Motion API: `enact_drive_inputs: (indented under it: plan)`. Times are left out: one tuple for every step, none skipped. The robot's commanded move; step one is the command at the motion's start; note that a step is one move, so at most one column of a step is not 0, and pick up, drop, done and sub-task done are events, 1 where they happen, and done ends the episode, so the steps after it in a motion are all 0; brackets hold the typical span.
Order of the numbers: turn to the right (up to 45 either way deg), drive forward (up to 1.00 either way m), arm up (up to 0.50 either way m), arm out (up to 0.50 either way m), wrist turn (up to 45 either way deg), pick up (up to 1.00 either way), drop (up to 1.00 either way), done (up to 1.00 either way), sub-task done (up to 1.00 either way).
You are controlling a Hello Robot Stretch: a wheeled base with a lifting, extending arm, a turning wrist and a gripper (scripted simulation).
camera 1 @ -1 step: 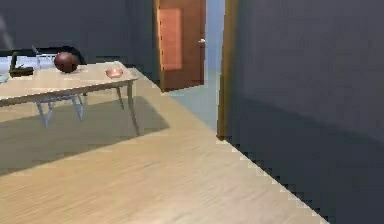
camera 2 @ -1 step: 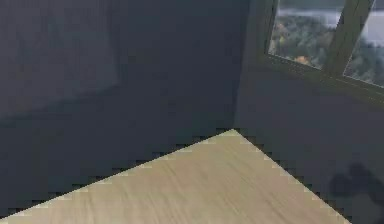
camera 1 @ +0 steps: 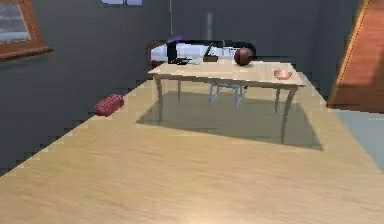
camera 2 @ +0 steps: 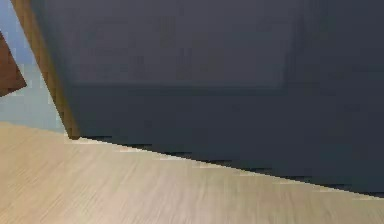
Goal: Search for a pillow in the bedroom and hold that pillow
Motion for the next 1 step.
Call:
enact_drive_inputs:
  plan:
    - [-18.0,0.00,0.00,0.00,0.0,0.00,0.00,0.00,0.00]
